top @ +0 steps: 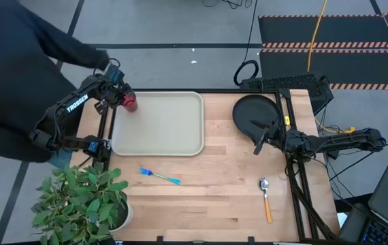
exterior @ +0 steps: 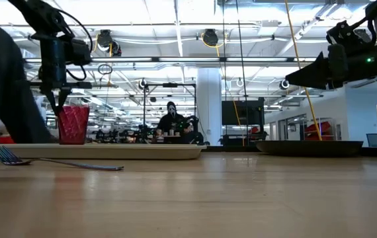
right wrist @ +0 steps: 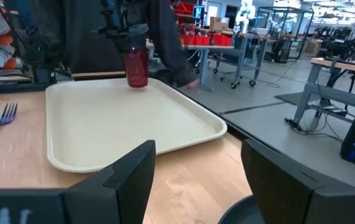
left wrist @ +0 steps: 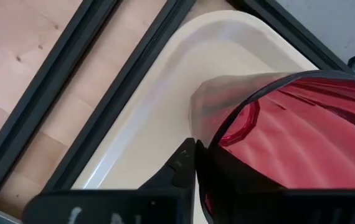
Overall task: Pick and place plate/cup/fork/spoon on tray
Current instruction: Put the red cup on the top left of the gray tray
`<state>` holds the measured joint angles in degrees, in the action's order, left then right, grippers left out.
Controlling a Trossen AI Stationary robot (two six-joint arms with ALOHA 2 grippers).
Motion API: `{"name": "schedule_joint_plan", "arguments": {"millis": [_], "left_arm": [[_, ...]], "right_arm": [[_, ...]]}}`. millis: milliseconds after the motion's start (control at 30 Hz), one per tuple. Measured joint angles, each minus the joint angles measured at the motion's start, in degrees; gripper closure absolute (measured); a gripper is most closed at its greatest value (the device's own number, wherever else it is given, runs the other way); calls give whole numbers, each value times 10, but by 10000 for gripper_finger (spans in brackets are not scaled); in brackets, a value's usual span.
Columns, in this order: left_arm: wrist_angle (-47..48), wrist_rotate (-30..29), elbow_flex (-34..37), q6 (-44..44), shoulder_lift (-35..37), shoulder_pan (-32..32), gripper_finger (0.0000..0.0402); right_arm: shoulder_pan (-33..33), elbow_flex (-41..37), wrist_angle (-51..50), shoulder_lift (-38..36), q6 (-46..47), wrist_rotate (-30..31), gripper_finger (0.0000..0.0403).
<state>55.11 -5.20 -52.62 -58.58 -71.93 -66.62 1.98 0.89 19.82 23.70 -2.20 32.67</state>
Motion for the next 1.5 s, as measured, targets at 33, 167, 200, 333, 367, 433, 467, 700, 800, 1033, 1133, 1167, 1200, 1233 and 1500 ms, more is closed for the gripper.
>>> {"name": "schedule_joint_plan", "arguments": {"millis": [33,167,200,333,367,433,467,700,800,1033,1133,1167,1200,1233,1500], "left_arm": [[0,1,0,0,-2,-3,367],[0,8,0,4,-9,-9,330],[0,11,0,4,-9,-10,321],[0,11,0,4,-9,-10,295],[0,11,0,6,-9,-10,290],[-1,12,0,11,-9,-10,284],[-3,11,0,14,-9,-10,282],[-18,4,-1,42,-4,-10,280],[-17,-14,-1,47,-4,-10,279],[-14,-31,-1,43,-4,-10,279],[-15,-34,-1,29,-4,-9,279],[-15,-34,-1,25,-4,-7,279],[-17,-34,-1,22,-4,-4,279],[-19,-34,-1,20,-4,0,279],[-20,-19,-1,56,-3,31,279]], "right_arm": [[0,0,-1,0,0,0,172],[0,0,-11,0,2,0,172],[0,0,-14,0,1,0,172],[0,0,-15,0,2,0,172],[0,0,-14,0,4,0,172],[0,0,-13,0,4,0,172],[0,0,-13,0,4,0,172],[0,0,-13,0,5,0,172],[0,0,-16,0,11,0,172],[0,0,-19,0,15,-3,172],[0,0,-19,0,15,-3,172],[0,0,-19,0,15,-3,172],[0,0,-18,0,15,-3,172],[0,0,-17,0,15,-3,172],[0,0,-12,0,15,-30,172]]}}
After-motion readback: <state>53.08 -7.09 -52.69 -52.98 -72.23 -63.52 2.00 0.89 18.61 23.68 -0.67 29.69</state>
